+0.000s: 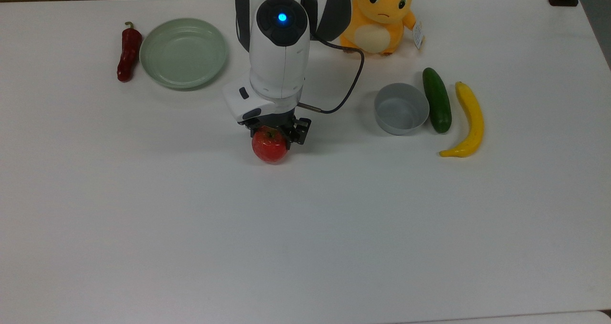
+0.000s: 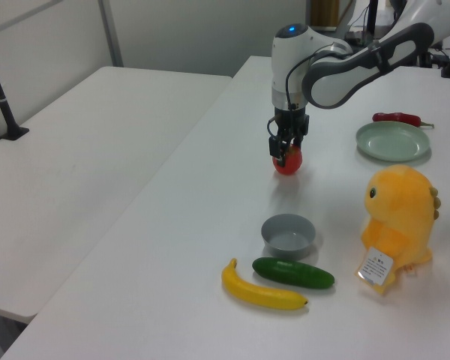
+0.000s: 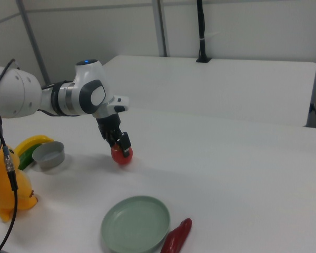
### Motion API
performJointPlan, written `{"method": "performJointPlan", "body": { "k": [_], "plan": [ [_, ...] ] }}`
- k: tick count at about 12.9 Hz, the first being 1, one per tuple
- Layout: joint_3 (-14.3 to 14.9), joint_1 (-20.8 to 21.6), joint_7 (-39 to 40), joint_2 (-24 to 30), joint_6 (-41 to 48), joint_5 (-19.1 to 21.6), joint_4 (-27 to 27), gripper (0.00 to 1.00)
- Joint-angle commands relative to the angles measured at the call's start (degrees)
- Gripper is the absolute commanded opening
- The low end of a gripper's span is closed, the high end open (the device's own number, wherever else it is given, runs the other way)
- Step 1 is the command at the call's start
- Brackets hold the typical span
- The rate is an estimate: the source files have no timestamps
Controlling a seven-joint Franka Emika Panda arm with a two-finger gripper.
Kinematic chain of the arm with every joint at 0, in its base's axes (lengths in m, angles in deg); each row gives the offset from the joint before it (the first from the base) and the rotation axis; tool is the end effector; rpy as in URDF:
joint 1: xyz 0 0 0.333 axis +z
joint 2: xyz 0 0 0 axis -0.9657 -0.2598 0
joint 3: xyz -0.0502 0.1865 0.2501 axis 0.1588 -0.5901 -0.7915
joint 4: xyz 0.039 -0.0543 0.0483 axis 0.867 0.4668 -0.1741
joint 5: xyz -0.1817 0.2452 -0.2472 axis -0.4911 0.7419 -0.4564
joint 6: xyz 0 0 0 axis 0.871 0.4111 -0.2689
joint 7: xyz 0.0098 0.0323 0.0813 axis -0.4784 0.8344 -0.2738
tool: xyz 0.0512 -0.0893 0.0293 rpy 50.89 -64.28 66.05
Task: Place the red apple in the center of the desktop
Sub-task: 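Lower the red apple onto the table and open the gripper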
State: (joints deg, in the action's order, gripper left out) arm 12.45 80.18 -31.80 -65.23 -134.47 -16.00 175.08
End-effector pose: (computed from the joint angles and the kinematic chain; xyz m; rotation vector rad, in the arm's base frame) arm 0.6732 0.0976 0.3403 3.0218 -0.3586 0.0855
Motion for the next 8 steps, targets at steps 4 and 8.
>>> {"method": "performJointPlan", "body": {
  "k": [4, 8],
  "plan": [
    [0.3, 0.4, 0.4, 0.6, -1.2, 0.0, 0.1, 1.00],
    [-0.5, 0.7, 0.9, 5.8, 3.6, 0.1, -0.6, 1.00]
  ]
}}
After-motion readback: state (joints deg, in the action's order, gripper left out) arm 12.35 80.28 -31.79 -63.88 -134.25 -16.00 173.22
